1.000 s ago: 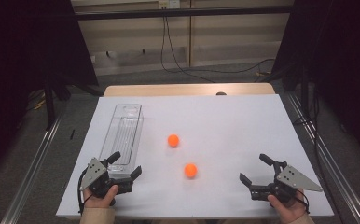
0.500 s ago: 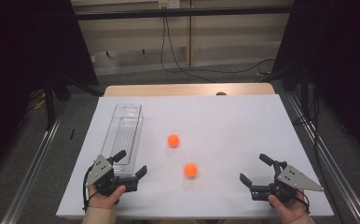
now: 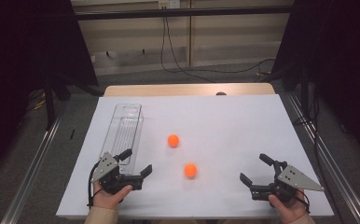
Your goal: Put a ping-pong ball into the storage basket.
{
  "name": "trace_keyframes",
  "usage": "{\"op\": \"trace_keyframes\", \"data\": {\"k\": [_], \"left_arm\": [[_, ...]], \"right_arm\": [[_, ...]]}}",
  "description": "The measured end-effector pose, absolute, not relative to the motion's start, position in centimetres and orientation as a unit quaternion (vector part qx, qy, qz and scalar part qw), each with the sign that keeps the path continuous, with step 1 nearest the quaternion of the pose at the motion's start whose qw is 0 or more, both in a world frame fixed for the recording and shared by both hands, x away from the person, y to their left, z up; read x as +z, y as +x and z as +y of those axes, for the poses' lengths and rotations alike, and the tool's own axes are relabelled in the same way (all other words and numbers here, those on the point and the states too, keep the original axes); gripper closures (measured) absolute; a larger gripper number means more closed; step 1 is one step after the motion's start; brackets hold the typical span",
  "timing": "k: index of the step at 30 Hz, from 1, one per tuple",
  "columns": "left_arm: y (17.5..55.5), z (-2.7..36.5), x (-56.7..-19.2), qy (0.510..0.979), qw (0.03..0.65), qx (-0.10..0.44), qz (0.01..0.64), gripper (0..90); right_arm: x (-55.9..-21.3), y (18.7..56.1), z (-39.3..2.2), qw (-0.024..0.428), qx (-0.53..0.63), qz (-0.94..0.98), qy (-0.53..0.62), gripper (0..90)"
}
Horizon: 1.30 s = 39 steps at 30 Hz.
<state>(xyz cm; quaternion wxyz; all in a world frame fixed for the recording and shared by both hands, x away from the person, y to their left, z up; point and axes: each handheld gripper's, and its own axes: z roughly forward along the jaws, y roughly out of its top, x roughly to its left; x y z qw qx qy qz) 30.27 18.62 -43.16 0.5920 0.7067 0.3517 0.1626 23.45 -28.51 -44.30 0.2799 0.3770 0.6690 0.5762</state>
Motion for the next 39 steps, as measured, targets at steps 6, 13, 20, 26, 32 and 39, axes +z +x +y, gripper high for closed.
{"op": "trace_keyframes", "data": {"k": [6, 13, 20, 26, 32, 39], "left_arm": [[30.5, 18.0, -43.2, 0.713, 0.59, 0.154, 0.346, 2.1], [30.5, 17.5, -43.2, 0.717, 0.589, 0.148, 0.344, 2.2], [30.5, 17.2, -43.1, 0.721, 0.587, 0.143, 0.34, 2.4], [30.5, 16.8, -43.1, 0.726, 0.584, 0.14, 0.334, 2.5], [30.5, 16.4, -43.1, 0.73, 0.582, 0.137, 0.329, 2.5], [30.6, 15.7, -43.1, 0.734, 0.582, 0.133, 0.323, 2.5]], "right_arm": [[-44.3, 23.4, -28.5, 0.28, 0.577, 0.669, 0.376, 2.1], [-44.3, 23.4, -28.5, 0.279, 0.577, 0.669, 0.375, 2.1], [-44.3, 23.4, -28.5, 0.279, 0.578, 0.67, 0.374, 2.1], [-44.3, 23.4, -28.5, 0.278, 0.578, 0.67, 0.374, 2.1], [-44.3, 23.4, -28.5, 0.279, 0.579, 0.669, 0.373, 2.1], [-44.3, 23.4, -28.4, 0.277, 0.579, 0.67, 0.372, 2.1]]}}
